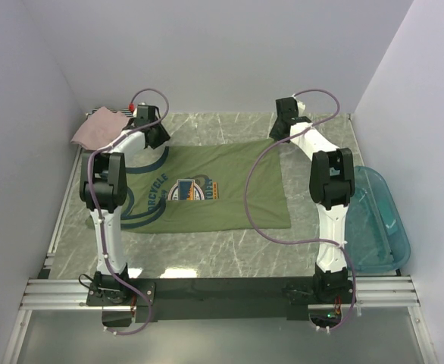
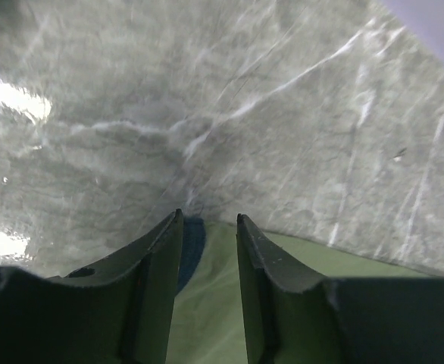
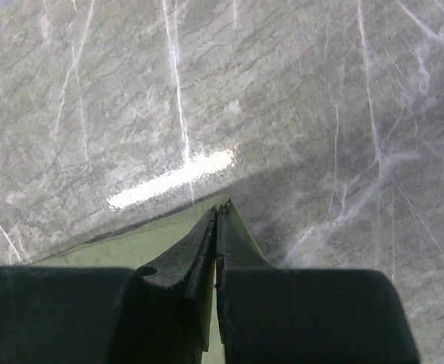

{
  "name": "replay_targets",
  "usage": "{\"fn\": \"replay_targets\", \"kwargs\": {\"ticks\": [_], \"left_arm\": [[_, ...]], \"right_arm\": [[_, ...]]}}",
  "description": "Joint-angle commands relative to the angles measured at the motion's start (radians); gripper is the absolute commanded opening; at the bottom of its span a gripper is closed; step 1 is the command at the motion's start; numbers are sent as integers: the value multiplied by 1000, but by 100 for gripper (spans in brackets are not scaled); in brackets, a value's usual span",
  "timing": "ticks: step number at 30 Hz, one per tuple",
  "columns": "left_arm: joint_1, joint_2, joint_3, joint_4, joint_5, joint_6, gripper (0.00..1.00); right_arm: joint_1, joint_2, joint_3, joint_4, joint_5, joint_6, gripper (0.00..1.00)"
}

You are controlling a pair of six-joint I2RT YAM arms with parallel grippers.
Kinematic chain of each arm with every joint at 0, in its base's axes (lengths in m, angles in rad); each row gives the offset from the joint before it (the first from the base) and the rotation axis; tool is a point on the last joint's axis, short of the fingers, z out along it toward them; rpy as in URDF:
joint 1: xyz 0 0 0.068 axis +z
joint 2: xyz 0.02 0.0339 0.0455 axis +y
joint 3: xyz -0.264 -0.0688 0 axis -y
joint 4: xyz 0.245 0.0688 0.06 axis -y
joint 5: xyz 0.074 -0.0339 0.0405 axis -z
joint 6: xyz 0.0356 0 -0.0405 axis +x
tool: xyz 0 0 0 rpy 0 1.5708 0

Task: Fold and stack the tank tops
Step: Fold the tank top

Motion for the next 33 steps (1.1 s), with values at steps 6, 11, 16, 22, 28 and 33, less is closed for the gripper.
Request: {"fn": "replay_targets", "kwargs": {"ticks": [6,11,16,22,28,33], "left_arm": [[-1,42,44,-47,20,-29,40],[-1,56,51,-39,36,-30,38],[1,73,62,-36,42,-41,37],[-1,74,63,-29,62,-44,30],[-1,73,66,-13,68,-41,16],[1,65,73,5,54,-38,1]], "right_arm": [[-7,11,49,12,15,-7,6],[-7,11,48,10,17,-5,6],[-7,13,51,12,15,-4,6],[-6,24,57,7,15,-5,6],[-4,22,54,9,15,-5,6],[-6,11,40,16,18,-8,5]]}}
